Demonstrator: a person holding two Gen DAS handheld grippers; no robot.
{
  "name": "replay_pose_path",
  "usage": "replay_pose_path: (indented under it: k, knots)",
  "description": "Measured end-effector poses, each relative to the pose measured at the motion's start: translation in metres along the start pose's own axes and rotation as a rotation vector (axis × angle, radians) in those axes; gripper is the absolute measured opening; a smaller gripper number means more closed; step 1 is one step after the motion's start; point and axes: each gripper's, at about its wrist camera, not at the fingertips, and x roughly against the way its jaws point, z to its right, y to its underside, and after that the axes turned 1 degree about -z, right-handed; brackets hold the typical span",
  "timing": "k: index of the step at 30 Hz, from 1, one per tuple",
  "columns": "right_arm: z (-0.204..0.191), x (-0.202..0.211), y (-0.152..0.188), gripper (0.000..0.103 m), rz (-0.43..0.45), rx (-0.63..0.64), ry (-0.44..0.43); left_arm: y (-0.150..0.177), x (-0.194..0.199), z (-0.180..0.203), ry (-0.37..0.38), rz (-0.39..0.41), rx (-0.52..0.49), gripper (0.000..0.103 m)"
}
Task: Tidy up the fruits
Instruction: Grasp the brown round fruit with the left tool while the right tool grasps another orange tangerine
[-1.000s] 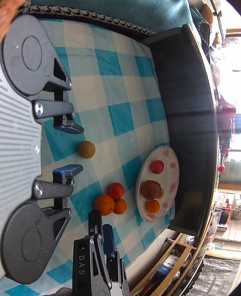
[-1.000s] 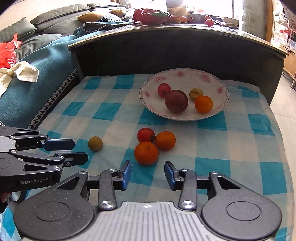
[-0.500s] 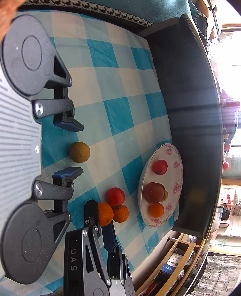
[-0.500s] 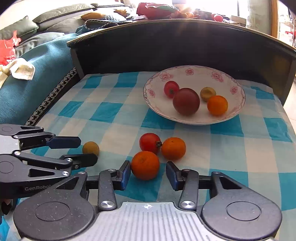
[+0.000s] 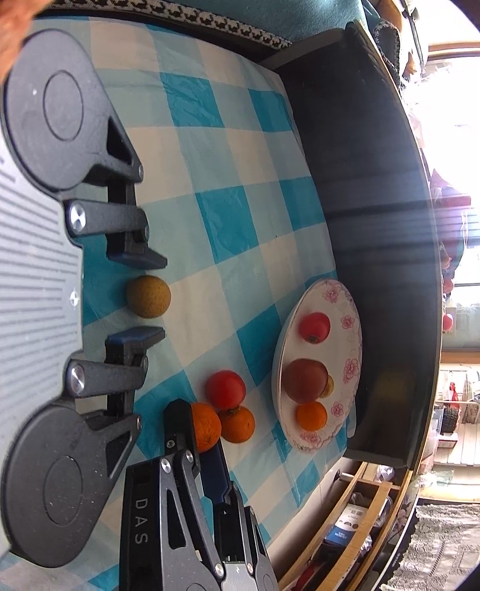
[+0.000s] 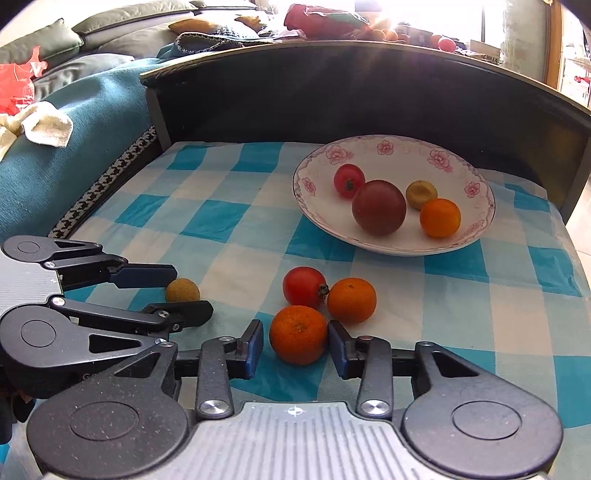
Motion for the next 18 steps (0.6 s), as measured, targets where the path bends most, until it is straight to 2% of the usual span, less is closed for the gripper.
replay_pose_path:
  k: [4, 7, 11, 14, 18]
  knots:
    - [0.001, 0.003, 0.000, 0.028, -0.011, -0.002, -0.006, 0.000, 0.003, 0.006, 0.005, -0.013, -0.021, 0.033]
    - [0.002, 0.009, 0.001, 0.027, -0.031, 0.006, -0.015, 0.002, 0.010, 0.013, 0.046, -0.026, -0.007, 0.033]
    - [0.004, 0.025, 0.011, 0.027, -0.037, 0.007, 0.010, 0.007, 0.024, 0.036, 0.103, -0.011, -0.080, 0.033]
    - [0.002, 0.032, 0.020, 0.027, -0.037, 0.015, 0.018, 0.012, 0.029, 0.047, 0.106, -0.010, -0.131, 0.033]
    - [-0.001, 0.033, 0.029, 0.028, -0.038, 0.054, 0.041, 0.015, 0.026, 0.047, 0.100, -0.026, -0.126, 0.033]
